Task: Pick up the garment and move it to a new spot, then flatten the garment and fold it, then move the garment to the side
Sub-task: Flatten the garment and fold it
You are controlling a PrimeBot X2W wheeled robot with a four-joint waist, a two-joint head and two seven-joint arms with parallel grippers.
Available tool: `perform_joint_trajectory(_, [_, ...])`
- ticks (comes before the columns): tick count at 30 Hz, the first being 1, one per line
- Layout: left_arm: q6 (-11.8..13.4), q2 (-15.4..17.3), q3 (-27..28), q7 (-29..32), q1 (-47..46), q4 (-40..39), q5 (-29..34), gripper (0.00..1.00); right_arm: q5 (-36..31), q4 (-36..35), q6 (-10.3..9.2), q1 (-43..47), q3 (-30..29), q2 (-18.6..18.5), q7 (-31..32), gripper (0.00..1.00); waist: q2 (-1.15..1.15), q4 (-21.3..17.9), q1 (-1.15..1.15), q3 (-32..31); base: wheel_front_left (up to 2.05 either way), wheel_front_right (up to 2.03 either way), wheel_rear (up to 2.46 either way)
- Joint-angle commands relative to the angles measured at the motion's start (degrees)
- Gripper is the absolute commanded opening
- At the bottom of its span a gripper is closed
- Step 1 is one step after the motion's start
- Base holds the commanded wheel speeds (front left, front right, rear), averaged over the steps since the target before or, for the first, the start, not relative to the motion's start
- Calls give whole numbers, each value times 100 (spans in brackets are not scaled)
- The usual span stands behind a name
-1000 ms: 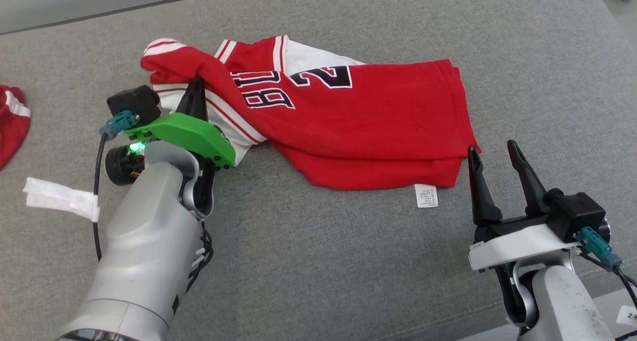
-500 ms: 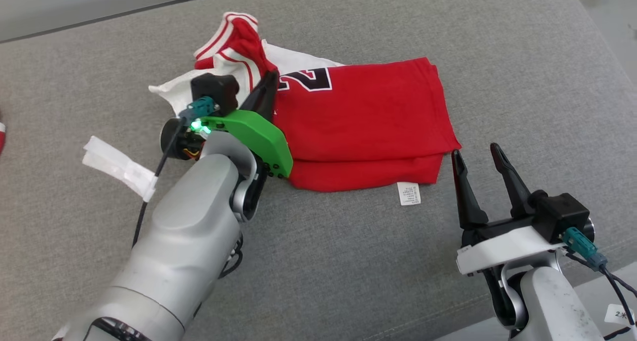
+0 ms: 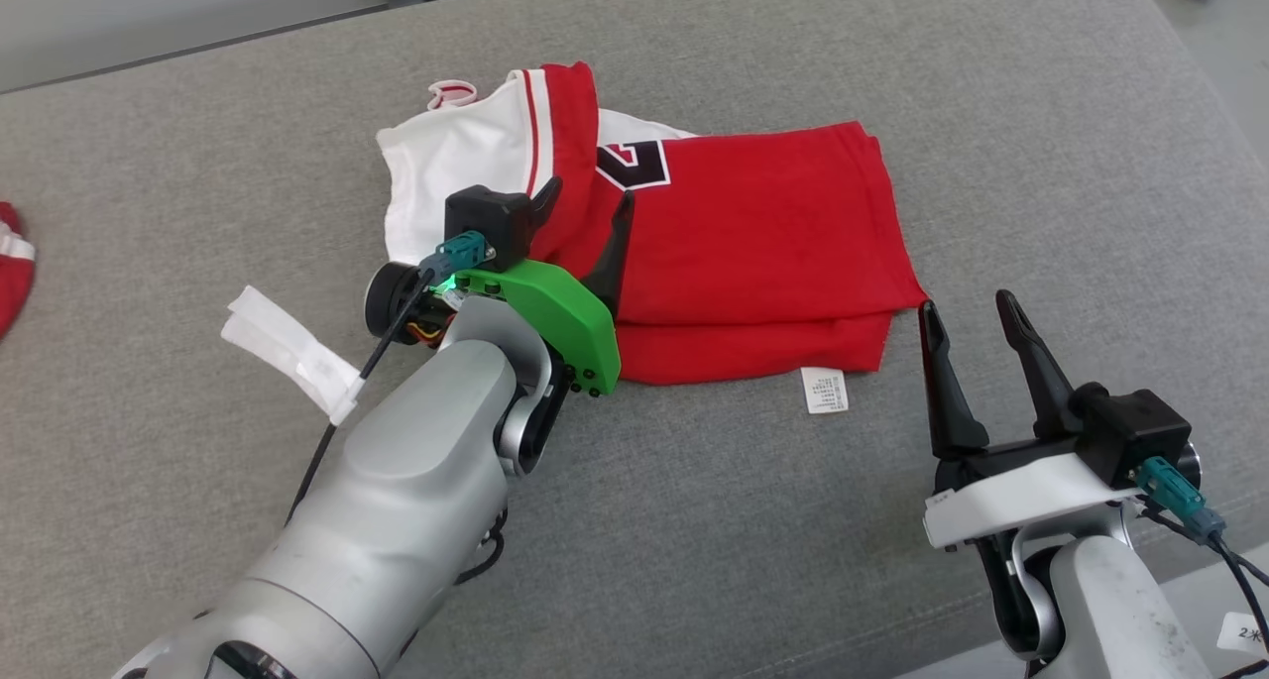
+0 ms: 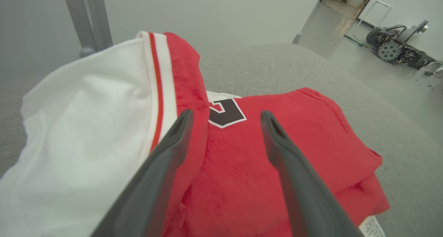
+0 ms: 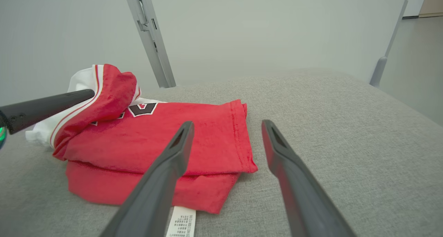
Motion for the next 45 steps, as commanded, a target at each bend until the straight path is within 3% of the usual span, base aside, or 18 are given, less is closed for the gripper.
perform_joint_trajectory(1, [3,35,55,-49,-55,-83,-35,100,-23,9,1,90,-4,-13,-18,100,0,206,0,-146,0,0,0])
perform_joint_trajectory(6, [199,69,783,-35,165,-362,244,100,-55,-16,1,128,12,-14,-18,100,0,436,0,-257,0,0,0])
perform_joint_trajectory(11, [284,217,1371,-36,431,-119,431,100,-58,-32,1,129,54,-14,-18,100,0,479,0,-242,0,0,0])
perform_joint_trajectory(18, [-181,107,1591,15,614,610,34,100,-79,-3,1,78,23,-14,-18,100,0,429,0,-126,0,0,0])
perform_joint_trajectory(27, [-438,32,1678,11,445,1079,-362,100,-63,7,1,20,16,-14,-18,100,0,310,0,-71,0,0,0])
perform_joint_trajectory(28, [-473,30,1667,1,433,1096,-375,92,-58,10,1,20,4,-14,-18,100,0,304,0,-74,0,0,0])
perform_joint_trajectory(29, [-490,28,1656,1,428,1108,-390,16,-54,13,1,23,-5,-14,-18,100,0,300,0,-78,0,0,0])
perform_joint_trajectory(30, [-534,27,1642,-3,432,1107,-411,0,-52,17,1,25,-14,-14,-18,100,0,299,0,-83,0,0,0])
perform_joint_trajectory(38, [-532,29,1471,-49,576,865,-545,0,-59,2,1,86,-99,-14,-18,100,0,414,0,-185,0,0,0])
perform_joint_trajectory(45, [-226,105,2182,-37,907,-65,187,0,-122,-2,1,217,-223,-14,-18,100,0,679,0,-383,0,0,0])
